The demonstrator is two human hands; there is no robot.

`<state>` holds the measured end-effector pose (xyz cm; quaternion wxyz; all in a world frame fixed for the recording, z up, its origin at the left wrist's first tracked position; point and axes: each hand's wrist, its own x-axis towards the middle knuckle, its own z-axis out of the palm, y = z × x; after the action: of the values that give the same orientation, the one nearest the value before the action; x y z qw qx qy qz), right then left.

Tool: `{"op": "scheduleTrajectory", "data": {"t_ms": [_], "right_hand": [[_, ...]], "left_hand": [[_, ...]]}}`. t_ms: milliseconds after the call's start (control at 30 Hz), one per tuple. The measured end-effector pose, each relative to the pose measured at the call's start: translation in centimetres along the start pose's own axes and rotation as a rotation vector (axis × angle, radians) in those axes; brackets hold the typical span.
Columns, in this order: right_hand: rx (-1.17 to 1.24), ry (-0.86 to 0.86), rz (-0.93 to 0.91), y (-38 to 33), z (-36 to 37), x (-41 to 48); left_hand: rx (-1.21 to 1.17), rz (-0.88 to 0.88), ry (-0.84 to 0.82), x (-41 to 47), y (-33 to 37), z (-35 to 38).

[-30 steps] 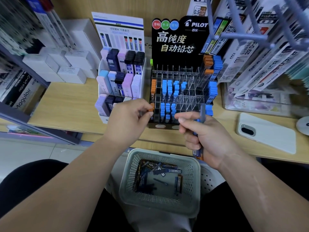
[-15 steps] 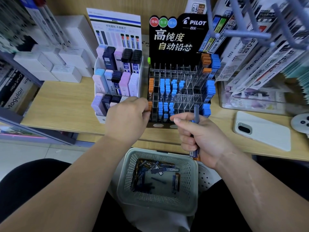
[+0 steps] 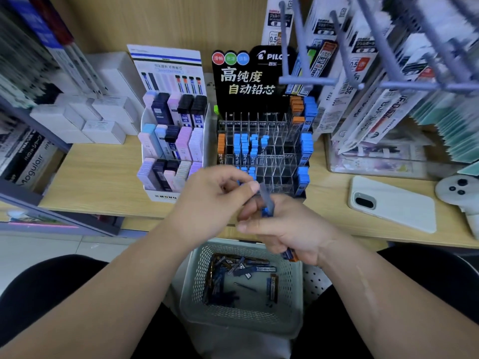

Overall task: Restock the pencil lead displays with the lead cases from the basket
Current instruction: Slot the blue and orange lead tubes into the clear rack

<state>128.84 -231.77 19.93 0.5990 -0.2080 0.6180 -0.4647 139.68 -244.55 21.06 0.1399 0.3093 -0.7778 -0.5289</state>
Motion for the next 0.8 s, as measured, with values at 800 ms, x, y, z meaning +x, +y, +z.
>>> {"op": "scheduleTrajectory", "data": {"t_ms": [800], "right_hand": [[0.309,0.213,-0.144,-1.1,-1.7,-1.5]], "left_hand": [[-0.392,0.066,0.211,-3.0,3.0,0.4]]}}
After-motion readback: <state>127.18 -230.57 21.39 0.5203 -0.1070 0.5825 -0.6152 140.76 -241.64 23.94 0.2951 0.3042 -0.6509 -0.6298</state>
